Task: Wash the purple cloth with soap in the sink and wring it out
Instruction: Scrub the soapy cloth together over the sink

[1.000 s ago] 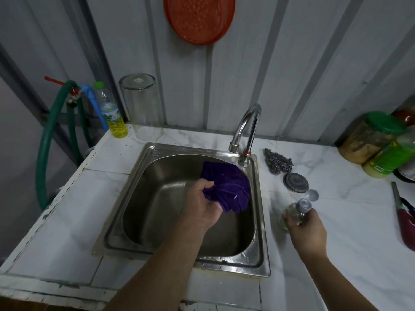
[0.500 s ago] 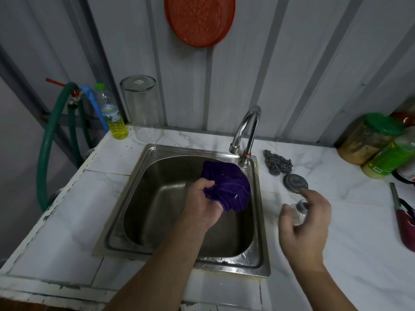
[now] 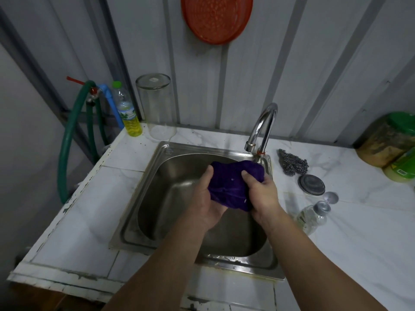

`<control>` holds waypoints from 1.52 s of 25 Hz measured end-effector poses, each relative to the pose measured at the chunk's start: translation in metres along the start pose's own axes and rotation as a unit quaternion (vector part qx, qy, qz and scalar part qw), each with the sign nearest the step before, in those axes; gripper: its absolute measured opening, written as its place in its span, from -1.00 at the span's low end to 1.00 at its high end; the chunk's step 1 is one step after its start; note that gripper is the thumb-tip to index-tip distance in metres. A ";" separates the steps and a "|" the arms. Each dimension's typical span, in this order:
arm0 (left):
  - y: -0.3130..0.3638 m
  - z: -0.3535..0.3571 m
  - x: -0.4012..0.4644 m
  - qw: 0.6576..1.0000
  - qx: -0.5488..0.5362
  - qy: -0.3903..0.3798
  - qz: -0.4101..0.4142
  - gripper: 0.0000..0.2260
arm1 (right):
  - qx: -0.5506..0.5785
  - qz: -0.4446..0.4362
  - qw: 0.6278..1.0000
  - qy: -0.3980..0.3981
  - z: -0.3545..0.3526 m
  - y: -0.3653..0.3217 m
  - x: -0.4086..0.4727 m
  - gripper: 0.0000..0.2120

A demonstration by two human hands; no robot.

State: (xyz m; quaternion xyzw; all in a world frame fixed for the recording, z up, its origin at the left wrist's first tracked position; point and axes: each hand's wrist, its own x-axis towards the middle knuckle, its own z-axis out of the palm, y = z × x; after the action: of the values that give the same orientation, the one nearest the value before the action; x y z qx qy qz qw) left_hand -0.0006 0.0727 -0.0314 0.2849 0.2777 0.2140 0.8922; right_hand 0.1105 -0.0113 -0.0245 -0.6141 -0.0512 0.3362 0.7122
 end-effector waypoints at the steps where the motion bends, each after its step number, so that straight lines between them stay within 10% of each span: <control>1: 0.004 -0.005 0.004 0.998 0.047 0.048 -0.007 -0.63 | -0.052 -0.071 0.996 0.003 0.003 0.000 0.003 -0.83; 5: 0.018 -0.008 0.022 0.977 0.074 0.192 -0.062 -0.78 | -0.170 -0.223 0.955 -0.099 0.019 0.015 -0.015 -0.78; 8: 0.024 -0.008 0.029 0.974 0.054 0.201 -0.090 -0.50 | -0.265 -0.278 0.918 -0.099 0.044 0.042 -0.036 -0.81; 15: 0.013 0.016 0.051 0.963 0.165 0.209 -0.035 -0.79 | -0.231 -0.014 0.968 0.098 0.048 0.014 0.030 -0.65; 21: 0.030 0.003 0.066 0.965 0.121 0.234 0.000 -0.74 | -0.206 -0.192 0.959 0.013 0.067 0.045 -0.008 -0.55; 28: 0.010 0.000 0.060 0.955 0.170 0.234 -0.060 -0.71 | -0.195 0.033 0.978 0.064 0.048 0.027 0.029 -0.73; 34: 0.028 -0.014 0.072 0.950 0.125 0.286 -0.022 -0.65 | -0.182 -0.199 0.963 0.016 0.071 0.050 -0.024 -0.68; 38: 0.017 -0.005 0.062 0.975 0.093 0.200 -0.037 -0.73 | -0.249 -0.167 0.951 0.077 0.071 0.027 0.007 -0.57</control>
State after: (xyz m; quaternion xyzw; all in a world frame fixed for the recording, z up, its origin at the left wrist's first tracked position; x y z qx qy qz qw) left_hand 0.0394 0.1211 -0.0472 0.3074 0.4796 0.2064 0.7955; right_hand 0.0702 0.0523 -0.0345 -0.7786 -0.1796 0.1409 0.5846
